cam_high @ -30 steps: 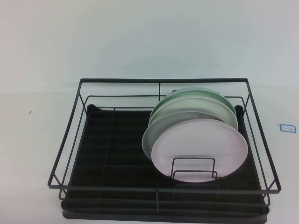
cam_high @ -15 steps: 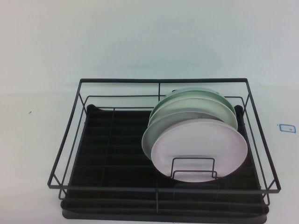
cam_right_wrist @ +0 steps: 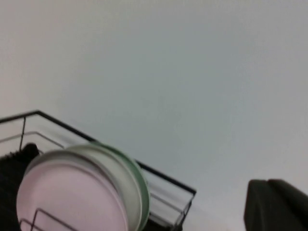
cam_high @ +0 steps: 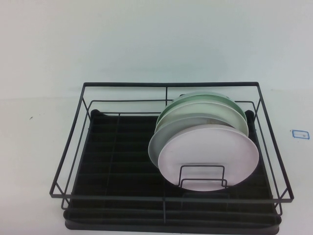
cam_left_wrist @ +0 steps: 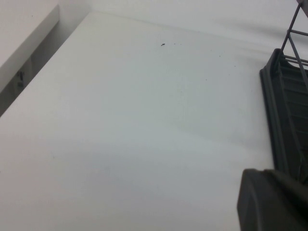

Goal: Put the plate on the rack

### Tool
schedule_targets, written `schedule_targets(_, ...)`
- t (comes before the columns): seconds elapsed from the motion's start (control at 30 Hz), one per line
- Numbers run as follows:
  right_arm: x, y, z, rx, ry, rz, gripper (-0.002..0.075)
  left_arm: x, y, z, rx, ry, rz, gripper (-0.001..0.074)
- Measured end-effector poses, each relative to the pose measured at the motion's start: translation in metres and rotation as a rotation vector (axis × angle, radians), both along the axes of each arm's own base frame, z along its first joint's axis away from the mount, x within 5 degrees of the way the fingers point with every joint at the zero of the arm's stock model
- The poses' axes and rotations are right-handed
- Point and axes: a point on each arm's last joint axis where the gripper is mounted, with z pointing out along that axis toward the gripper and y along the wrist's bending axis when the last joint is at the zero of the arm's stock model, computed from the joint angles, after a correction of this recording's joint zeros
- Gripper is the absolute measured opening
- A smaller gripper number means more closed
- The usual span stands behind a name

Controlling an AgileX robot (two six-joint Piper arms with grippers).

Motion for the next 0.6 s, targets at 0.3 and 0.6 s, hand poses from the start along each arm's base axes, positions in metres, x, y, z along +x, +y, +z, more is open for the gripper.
schedule_targets(0.3,0.013,-0.013,-0.11,0.113,0.173,-0.212,-0.0002,0.0,0.0,0.0,0.0,0.0,0.0,0.0)
schedule_targets(0.6,0.024,-0.017,-0.156,0.102,0.154,-0.281,-0.0002,0.0,0.0,0.0,0.0,-0.001,0.0,0.0)
